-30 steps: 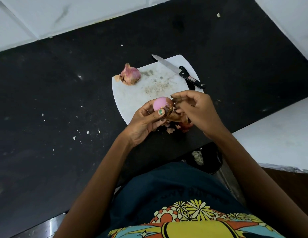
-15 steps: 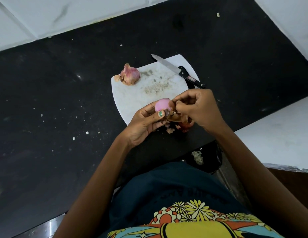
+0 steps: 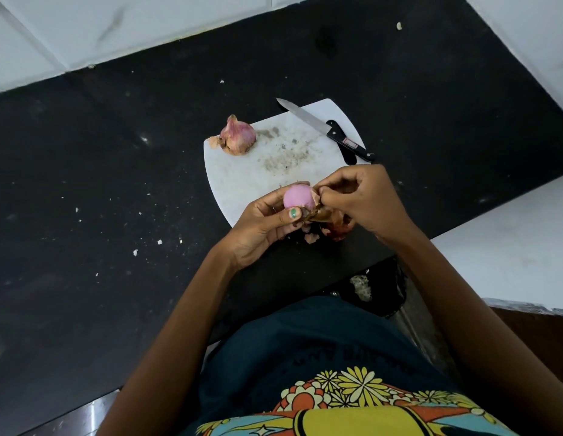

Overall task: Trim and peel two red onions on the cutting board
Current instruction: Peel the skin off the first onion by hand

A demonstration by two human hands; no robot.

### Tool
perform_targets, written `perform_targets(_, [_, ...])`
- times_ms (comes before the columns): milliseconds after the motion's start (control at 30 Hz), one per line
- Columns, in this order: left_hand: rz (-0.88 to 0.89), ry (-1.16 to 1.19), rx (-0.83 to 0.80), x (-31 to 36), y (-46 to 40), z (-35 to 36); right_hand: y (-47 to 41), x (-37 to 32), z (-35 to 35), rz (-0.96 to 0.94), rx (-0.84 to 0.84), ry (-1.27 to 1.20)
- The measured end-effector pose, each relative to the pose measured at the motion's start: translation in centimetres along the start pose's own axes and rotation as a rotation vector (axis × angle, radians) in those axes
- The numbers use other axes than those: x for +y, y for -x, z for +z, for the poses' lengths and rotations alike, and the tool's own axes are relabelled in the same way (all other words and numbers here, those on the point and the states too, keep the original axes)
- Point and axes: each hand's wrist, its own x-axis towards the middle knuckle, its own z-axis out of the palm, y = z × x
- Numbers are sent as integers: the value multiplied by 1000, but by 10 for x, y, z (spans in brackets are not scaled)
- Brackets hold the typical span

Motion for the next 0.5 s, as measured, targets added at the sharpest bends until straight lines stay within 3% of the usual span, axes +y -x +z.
perform_targets(233, [25, 18, 35, -2, -2, -3, 8, 0, 1, 72, 5, -177])
perform_targets(367, [44, 18, 57, -3, -3, -2, 16, -2, 11, 17, 62, -181])
perform_targets(500, [37, 31, 66, -4, -2, -1, 15, 2, 15, 85, 99, -182])
